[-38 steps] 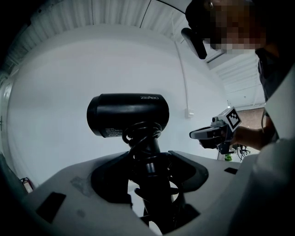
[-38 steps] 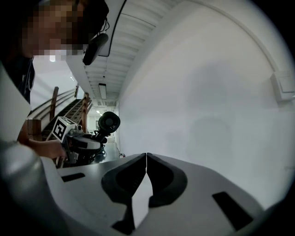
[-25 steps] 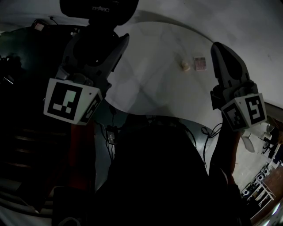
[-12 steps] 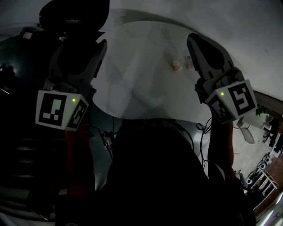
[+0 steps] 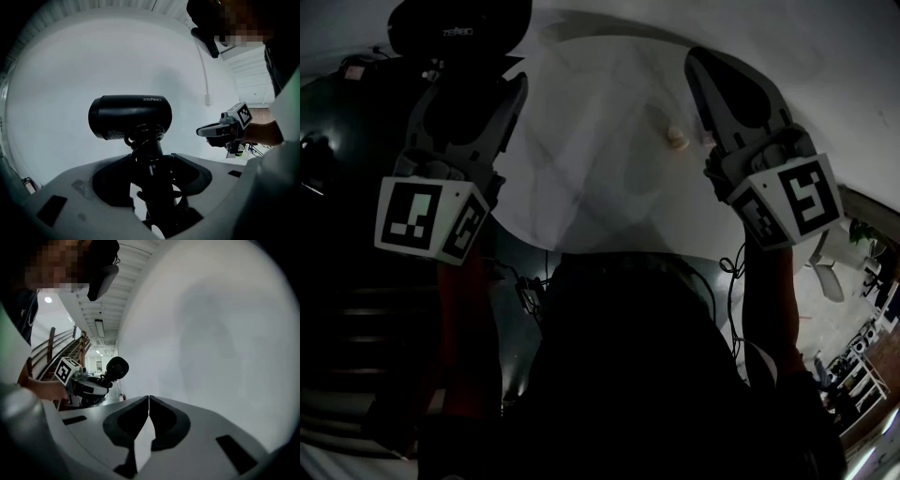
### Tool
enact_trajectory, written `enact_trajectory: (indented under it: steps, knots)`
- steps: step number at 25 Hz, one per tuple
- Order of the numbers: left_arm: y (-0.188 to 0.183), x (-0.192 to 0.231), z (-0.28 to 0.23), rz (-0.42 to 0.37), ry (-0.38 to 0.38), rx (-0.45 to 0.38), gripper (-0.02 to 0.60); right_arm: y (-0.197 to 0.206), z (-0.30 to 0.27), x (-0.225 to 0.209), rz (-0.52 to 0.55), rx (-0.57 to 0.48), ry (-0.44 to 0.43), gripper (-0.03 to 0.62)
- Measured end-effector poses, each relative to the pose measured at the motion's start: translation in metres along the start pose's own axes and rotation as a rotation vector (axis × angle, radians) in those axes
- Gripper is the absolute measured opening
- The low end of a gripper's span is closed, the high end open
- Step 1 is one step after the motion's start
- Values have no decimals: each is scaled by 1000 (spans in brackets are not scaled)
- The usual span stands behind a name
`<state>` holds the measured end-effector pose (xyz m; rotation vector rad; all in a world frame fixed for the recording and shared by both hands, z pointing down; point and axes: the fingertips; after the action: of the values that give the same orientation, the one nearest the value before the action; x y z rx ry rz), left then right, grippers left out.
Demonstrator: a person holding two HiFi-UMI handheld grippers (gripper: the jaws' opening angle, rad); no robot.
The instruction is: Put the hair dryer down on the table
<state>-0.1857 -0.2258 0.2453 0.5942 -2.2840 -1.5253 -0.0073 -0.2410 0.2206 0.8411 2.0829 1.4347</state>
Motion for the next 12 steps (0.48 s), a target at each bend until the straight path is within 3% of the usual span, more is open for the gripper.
enact_trajectory:
  steps: [12]
  knots:
    - [35, 7, -45, 24, 22, 78, 242, 31, -27, -19, -16, 40, 0, 8]
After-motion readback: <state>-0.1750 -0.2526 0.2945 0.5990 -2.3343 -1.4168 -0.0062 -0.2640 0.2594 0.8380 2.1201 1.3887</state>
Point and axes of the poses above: the fingertips, and each gripper's own axes: z backward along the fingers, x to its left, y out of its underside, and after that the axes turned 5 degrees about x, right-handed
